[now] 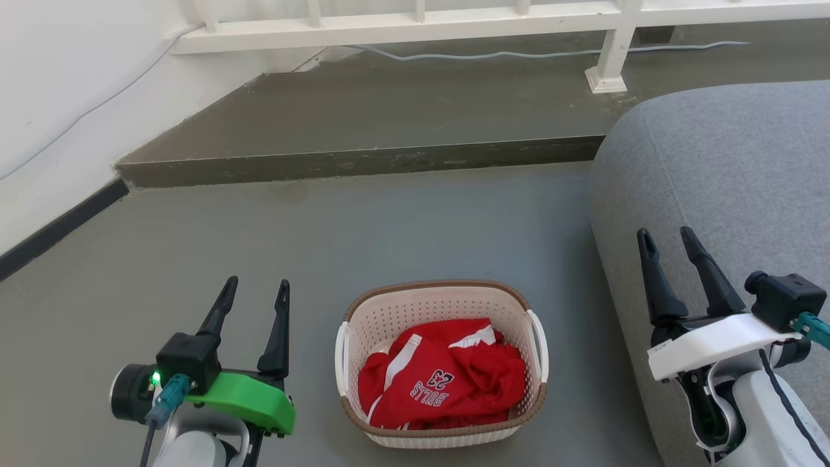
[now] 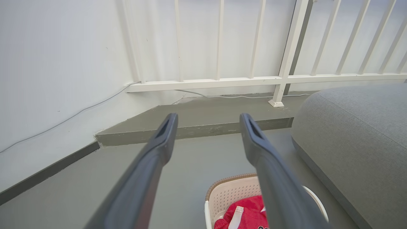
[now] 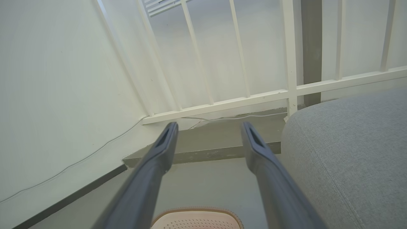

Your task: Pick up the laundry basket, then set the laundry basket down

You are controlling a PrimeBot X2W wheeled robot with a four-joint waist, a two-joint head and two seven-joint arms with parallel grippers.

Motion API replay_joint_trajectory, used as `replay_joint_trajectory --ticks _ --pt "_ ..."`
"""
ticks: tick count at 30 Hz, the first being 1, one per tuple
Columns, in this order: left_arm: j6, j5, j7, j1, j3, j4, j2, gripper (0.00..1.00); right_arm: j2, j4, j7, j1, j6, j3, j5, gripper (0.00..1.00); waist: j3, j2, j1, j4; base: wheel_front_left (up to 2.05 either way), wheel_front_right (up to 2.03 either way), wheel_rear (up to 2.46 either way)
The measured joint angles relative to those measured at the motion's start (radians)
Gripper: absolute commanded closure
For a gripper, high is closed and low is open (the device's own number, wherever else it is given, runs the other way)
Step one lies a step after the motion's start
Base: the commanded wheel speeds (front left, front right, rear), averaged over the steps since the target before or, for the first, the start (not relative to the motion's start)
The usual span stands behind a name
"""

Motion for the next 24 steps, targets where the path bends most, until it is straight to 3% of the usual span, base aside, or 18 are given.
replay_joint_trajectory --ticks 24 --pt "0.001 0.012 0.0 -0.014 0.028 -0.003 -0.006 0.0 0.029 0.032 -0.001 -0.002 0.002 -0.024 -0.033 0.0 0.011 0.0 0.0 -0.003 0.0 0.0 0.0"
